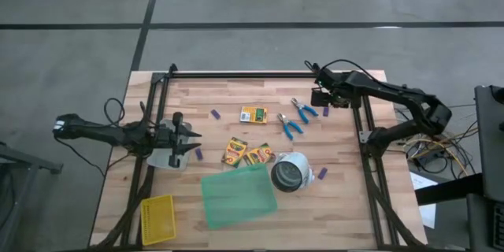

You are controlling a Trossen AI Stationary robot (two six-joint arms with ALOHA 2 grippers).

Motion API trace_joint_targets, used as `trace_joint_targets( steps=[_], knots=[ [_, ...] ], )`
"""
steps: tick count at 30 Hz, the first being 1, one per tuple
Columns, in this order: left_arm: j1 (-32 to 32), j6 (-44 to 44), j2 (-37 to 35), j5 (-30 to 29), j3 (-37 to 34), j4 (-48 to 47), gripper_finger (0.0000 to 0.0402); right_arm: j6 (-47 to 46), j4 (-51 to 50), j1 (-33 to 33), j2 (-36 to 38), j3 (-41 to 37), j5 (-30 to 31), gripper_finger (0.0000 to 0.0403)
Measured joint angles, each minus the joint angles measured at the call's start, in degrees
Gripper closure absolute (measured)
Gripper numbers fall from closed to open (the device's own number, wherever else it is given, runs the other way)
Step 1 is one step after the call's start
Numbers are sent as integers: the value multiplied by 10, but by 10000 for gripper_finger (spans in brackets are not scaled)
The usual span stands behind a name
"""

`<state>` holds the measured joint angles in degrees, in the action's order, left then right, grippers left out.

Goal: Pick & Place School Supplies
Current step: Put the blue eraser into the green bin

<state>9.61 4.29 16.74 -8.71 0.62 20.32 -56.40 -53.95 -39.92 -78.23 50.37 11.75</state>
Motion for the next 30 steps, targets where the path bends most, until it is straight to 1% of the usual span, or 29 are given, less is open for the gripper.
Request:
trace_joint_targets(
  steps=[8,17,23,30],
  knots=[
    [0,0,0,0,0,0,262,0,17,0,-52,0,6,220],
    [0,0,0,0,0,0,262,-6,28,-1,-88,0,7,223],
    [0,0,0,0,0,0,262,-6,41,-1,-91,-2,7,233],
    [0,0,0,0,0,0,262,-6,59,-5,-70,-28,3,238]
  ],
)
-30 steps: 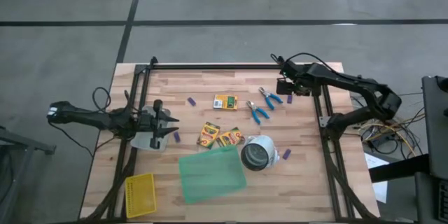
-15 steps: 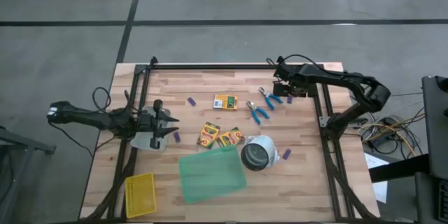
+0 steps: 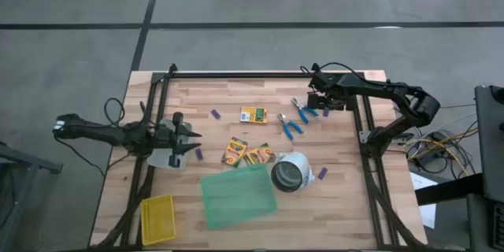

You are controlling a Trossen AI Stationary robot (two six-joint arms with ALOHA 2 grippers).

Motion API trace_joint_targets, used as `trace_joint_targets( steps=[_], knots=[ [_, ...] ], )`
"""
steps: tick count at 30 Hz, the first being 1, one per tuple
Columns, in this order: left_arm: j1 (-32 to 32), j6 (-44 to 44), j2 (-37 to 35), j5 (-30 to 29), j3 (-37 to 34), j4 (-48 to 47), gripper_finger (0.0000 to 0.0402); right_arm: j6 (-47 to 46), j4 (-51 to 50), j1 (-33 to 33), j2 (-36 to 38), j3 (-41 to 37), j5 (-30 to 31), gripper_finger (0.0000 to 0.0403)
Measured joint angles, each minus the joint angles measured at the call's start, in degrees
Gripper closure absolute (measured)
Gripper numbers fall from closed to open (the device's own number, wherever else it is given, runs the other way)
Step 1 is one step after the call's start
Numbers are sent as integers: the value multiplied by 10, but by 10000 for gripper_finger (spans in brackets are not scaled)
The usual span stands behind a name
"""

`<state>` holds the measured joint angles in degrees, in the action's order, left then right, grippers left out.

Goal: Pick & Place School Supplies
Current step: Put the blue eraser into the green bin

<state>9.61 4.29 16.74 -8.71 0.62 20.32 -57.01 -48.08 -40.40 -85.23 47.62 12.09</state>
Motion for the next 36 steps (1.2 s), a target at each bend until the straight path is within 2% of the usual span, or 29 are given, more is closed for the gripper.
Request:
trace_joint_targets(
  steps=[11,36],
  knots=[
    [0,0,0,0,0,0,262,2,38,-17,33,-30,-12,236],
    [0,0,0,0,0,0,262,3,72,-22,-49,-31,-23,238]
  ],
)
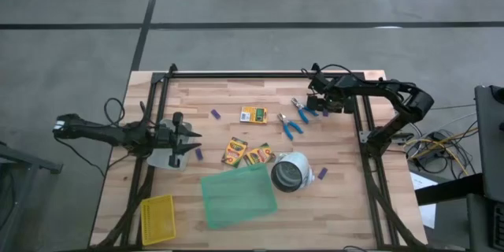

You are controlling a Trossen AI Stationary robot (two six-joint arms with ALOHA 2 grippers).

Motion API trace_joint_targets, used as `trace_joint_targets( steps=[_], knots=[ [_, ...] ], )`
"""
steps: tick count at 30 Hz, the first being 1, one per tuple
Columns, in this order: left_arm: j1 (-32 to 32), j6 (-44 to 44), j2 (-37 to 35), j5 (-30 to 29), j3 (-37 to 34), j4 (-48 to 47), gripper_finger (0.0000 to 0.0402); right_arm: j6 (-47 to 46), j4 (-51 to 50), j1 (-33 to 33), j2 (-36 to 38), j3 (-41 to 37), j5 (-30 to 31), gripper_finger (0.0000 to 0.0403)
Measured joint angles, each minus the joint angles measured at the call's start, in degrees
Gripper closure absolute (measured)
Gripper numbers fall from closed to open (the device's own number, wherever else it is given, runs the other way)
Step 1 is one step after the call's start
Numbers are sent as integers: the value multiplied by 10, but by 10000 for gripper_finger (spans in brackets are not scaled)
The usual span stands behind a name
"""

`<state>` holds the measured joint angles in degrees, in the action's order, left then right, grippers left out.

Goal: Pick & Place School Supplies
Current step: Put the blue eraser into the green bin

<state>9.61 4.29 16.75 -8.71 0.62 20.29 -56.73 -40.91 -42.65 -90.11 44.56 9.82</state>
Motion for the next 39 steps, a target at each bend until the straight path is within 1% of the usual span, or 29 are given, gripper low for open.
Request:
trace_joint_targets(
  steps=[6,16,19,29,32,39],
  knots=[
    [0,0,0,0,0,0,262,2,3,0,1,0,0,261],
    [0,0,0,0,0,0,262,4,19,0,3,0,-7,335],
    [0,0,0,0,0,0,262,4,19,0,4,0,-6,349],
    [0,0,0,0,0,0,262,10,21,0,8,0,-5,353],
    [0,0,0,0,0,0,262,13,35,0,16,0,-5,353],
    [0,0,0,0,0,0,262,16,28,0,43,0,6,358]
  ],
)
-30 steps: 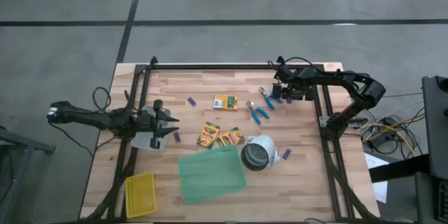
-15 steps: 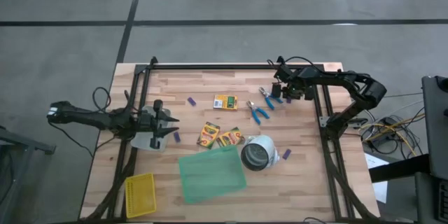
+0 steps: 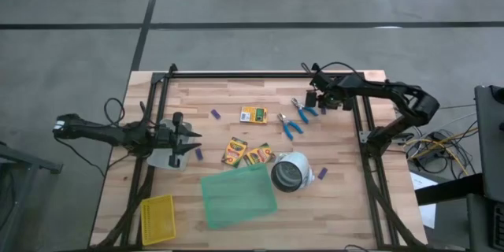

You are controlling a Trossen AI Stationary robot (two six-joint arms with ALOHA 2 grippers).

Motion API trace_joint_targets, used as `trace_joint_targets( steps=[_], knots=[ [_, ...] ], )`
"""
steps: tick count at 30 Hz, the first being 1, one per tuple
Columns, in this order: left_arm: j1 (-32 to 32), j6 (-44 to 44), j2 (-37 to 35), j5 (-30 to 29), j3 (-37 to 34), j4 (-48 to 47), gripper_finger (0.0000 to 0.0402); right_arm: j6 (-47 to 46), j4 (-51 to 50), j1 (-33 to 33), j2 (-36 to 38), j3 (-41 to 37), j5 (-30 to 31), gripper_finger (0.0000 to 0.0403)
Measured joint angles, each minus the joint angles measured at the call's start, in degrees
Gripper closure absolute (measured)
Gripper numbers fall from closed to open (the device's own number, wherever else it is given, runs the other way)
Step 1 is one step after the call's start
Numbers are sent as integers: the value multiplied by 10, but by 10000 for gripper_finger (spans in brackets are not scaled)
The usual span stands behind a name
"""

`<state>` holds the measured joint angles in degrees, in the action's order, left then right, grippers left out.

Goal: Pick & Place School Supplies
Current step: Put the blue eraser into the green bin

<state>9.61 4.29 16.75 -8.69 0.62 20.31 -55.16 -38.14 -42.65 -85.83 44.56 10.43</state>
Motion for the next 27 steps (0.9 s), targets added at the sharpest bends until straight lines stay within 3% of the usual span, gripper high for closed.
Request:
trace_joint_targets(
  steps=[17,27],
  knots=[
    [0,0,0,0,0,0,262,26,-2,0,8,0,1,352],
    [0,0,0,0,0,0,262,33,1,0,8,0,2,259]
  ],
)
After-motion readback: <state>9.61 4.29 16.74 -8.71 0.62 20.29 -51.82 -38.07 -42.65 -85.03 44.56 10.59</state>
